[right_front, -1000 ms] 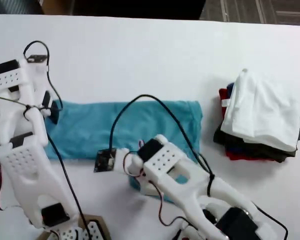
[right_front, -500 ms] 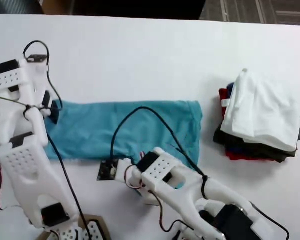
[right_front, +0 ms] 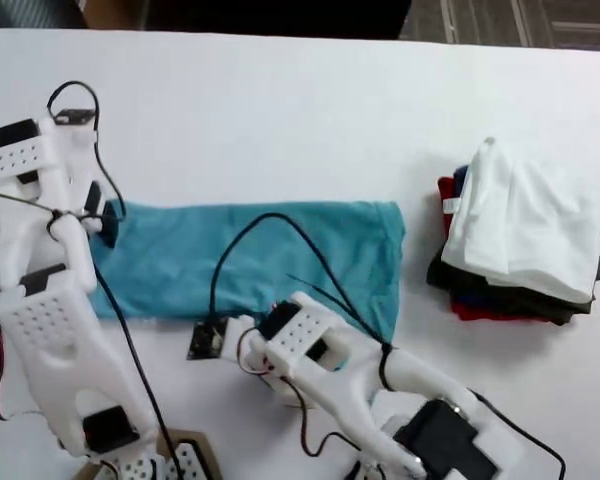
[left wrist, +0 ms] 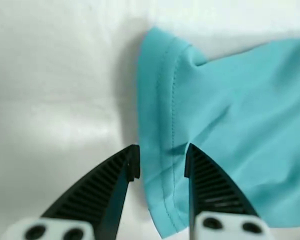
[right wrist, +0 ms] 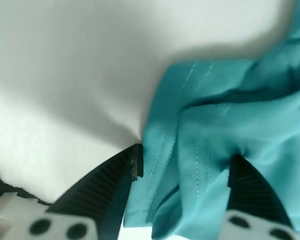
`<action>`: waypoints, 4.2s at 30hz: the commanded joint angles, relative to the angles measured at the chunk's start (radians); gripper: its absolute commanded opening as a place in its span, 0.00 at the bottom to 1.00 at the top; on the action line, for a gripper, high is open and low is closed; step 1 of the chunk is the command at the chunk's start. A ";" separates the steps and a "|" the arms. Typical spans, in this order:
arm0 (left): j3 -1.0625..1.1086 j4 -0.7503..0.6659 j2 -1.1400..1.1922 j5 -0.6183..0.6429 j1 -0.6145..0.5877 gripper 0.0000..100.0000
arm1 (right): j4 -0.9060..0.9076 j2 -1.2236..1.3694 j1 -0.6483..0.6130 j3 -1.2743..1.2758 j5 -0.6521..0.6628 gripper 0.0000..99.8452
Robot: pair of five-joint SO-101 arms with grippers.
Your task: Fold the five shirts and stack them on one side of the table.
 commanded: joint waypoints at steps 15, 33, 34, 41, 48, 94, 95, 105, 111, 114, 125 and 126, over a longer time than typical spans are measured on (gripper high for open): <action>-0.044 -0.006 -0.014 0.000 0.005 0.18 | 0.012 0.105 0.093 -0.097 -0.021 0.10; -0.045 -0.009 -0.006 0.000 0.005 0.18 | 0.254 -0.137 0.134 -0.256 0.110 0.02; -0.045 -0.009 -0.006 0.002 0.005 0.18 | 0.265 -0.137 0.156 -0.270 0.126 0.02; -0.045 -0.009 -0.006 -0.002 0.005 0.18 | 0.266 -0.067 0.305 -0.384 0.324 0.02; -0.045 -0.009 -0.005 -0.002 0.006 0.18 | 0.357 0.038 0.311 -0.666 0.362 0.02; -0.044 -0.023 -0.003 -0.002 0.011 0.18 | 0.558 0.242 0.394 -1.119 0.288 0.02; -0.044 -0.023 -0.003 -0.002 0.011 0.18 | 0.547 0.214 0.374 -1.054 0.288 0.02; -0.044 -0.023 -0.003 -0.003 0.006 0.18 | 0.231 0.099 0.289 -0.572 0.288 0.02; -0.038 -0.023 -0.003 -0.003 0.009 0.18 | 0.116 0.150 0.340 -0.548 0.298 0.02; -0.036 -0.021 -0.003 -0.003 0.009 0.18 | 0.105 0.176 0.377 -0.583 0.299 0.02; -0.036 -0.017 -0.003 -0.002 0.009 0.18 | 0.101 0.397 0.501 -0.925 0.299 0.02; -0.036 -0.015 -0.003 -0.002 0.009 0.18 | 0.110 0.417 0.501 -0.961 0.299 0.02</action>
